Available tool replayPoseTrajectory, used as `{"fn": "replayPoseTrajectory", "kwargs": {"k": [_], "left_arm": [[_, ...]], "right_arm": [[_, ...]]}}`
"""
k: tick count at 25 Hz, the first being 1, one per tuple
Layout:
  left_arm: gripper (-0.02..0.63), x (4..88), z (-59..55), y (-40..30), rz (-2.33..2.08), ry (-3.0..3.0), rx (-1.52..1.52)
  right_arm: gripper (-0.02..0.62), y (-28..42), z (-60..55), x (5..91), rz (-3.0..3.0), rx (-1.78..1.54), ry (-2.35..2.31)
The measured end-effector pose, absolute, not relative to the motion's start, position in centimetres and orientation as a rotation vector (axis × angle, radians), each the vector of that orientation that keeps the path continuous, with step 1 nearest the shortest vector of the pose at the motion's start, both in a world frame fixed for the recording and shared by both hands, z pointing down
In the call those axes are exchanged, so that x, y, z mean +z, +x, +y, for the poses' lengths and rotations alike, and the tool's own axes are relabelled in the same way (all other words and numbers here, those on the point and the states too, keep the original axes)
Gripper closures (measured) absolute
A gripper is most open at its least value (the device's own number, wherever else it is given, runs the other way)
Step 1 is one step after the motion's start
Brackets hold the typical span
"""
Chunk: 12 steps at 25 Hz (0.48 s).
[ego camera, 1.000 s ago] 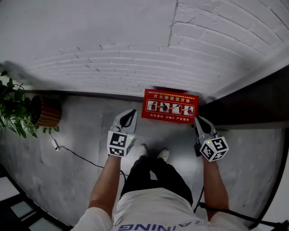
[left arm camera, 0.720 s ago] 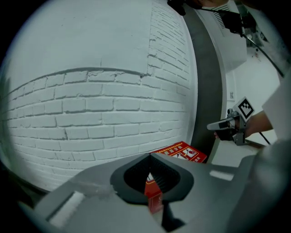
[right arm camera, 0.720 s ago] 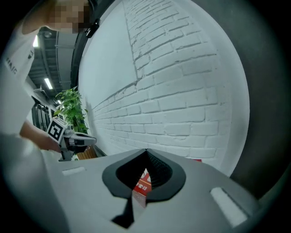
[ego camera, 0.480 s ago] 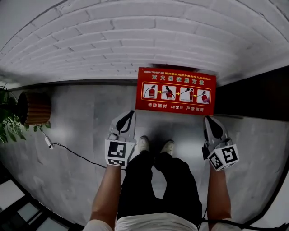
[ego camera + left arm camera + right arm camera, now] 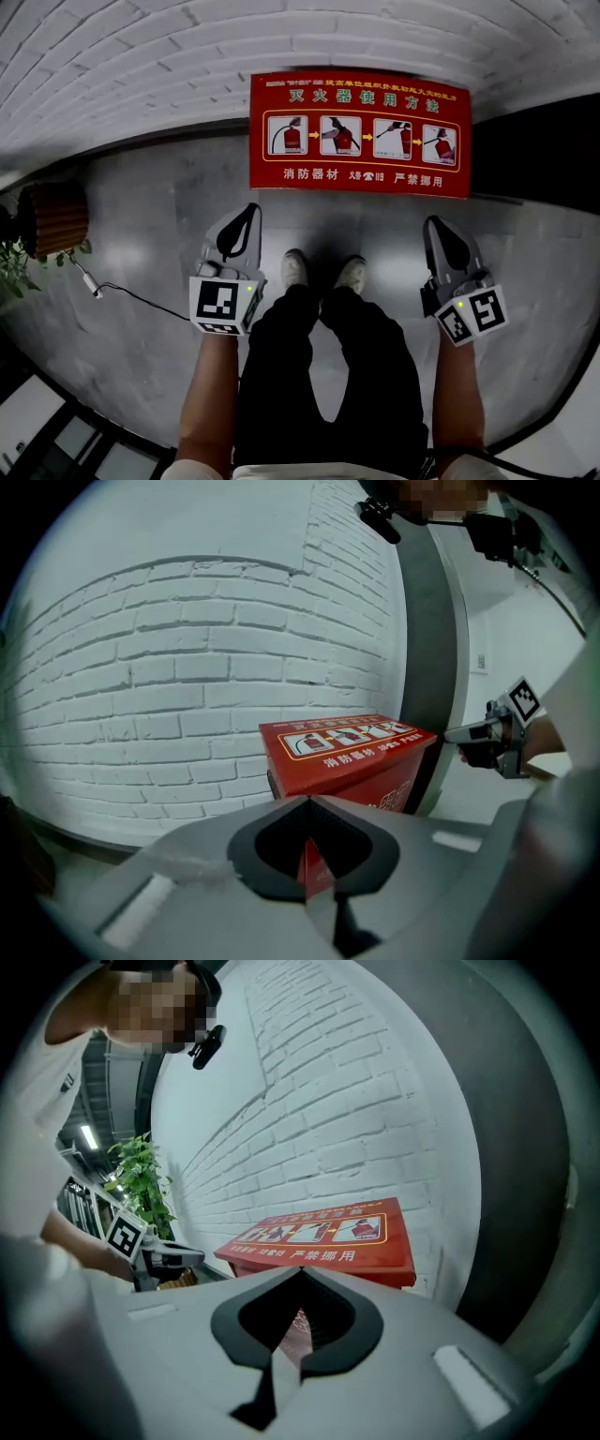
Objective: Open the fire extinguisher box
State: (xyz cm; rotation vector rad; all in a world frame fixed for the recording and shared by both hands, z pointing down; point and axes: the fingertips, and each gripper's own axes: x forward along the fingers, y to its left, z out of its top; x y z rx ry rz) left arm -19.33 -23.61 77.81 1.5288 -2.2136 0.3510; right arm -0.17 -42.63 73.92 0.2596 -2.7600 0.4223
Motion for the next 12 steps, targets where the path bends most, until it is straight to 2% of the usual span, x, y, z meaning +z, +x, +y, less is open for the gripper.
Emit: {"fn": "replayPoseTrajectory", "kwargs": {"k": [3,5,6,9,12], "left_arm": [[0.600,78.9,-23.6,-19.4,-2.186,1.545,0.357],[0.510,79.3,-23.9,-19.6,-2.163,1.559,0.334],[0.493,79.5,-24.0,-19.7,-2.157,1.564,0.324],[0.472,79.7,-24.6,-20.2,-2.159,1.587,0.311],[0.480,79.7,-24.9,-20.8,-2.169,1.595,0.314]], "right_arm": [[0.593,-0.4,-42.4,73.9,-2.755,0.425,0.257],[0.592,-0.7,-42.2,74.0,-2.754,0.429,0.253],[0.593,-0.8,-42.1,74.0,-2.753,0.430,0.248],[0.594,-0.8,-41.6,74.4,-2.743,0.432,0.228],[0.592,-0.6,-41.2,74.9,-2.731,0.438,0.222]]}}
